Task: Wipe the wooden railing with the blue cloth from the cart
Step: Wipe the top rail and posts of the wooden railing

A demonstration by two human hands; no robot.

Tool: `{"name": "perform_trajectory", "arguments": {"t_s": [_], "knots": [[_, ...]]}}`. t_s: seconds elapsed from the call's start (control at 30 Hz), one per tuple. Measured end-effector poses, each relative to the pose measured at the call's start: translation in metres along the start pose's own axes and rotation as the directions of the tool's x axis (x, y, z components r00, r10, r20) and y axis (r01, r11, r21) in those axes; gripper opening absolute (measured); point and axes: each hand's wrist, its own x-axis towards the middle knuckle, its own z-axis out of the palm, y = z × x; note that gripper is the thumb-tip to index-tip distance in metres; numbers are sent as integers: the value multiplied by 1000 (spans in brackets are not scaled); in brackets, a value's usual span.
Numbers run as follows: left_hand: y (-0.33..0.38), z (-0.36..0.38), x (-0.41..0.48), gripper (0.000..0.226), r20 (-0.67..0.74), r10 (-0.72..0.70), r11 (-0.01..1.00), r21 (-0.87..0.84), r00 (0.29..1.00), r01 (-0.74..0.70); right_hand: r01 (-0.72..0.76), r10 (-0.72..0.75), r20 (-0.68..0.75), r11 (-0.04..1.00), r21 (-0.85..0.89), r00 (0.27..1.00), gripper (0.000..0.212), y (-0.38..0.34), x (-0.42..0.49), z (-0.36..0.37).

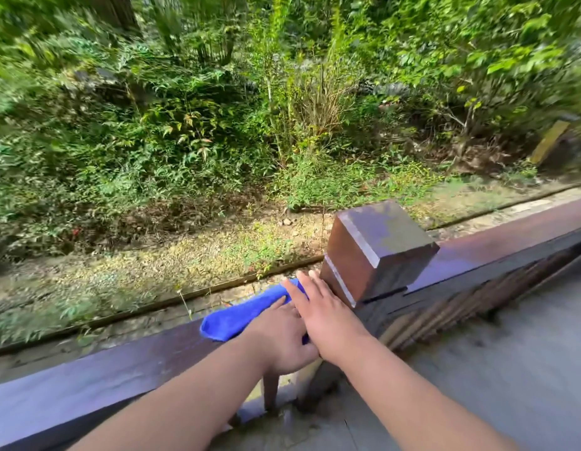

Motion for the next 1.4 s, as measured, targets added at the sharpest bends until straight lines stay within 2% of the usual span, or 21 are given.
{"name": "perform_trajectory", "arguments": {"t_s": [0.1,0.23,0.4,0.63,0.8,0.9,1.07,1.2,1.23,1.3,1.4], "knots": [[-2,-4,3,63,41,4,1000,3,999,-4,-3,3,18,1000,5,1000,90,-1,-2,-5],[-15,-9,-21,49,54,-30,999,-30,998,32,-17,16,51,1000,15,999,100,-11,-8,-7],[-33,-7,-83,53,-37,-91,994,-72,995,88,93,-88,120,995,-36,989,107,-33,-11,5],[-28,-5,-132,26,-75,-170,971,159,983,180,262,-252,124,963,-70,960,116,-83,27,20],[-32,0,-131,26,-131,-199,950,217,971,224,214,-213,38,976,-49,976,101,-88,17,34],[-31,1,-115,31,-203,-246,941,183,948,283,187,-188,14,981,44,982,103,-77,-5,33],[-24,3,-87,38,-246,-360,900,163,900,405,225,-225,71,974,13,972,89,-42,-55,14],[5,3,-61,11,-219,-378,884,204,899,421,267,-265,30,961,-67,964,64,7,-95,-2],[12,4,-56,9,-231,-390,889,155,891,430,252,-252,12,965,-67,968,56,20,-104,-4],[31,8,-40,23,-287,-426,900,-33,858,435,187,-190,-41,981,-55,981,45,55,-124,-7],[65,8,-12,34,-360,-579,802,-414,731,431,87,-88,-111,996,-14,990,39,115,-144,-10]]}}
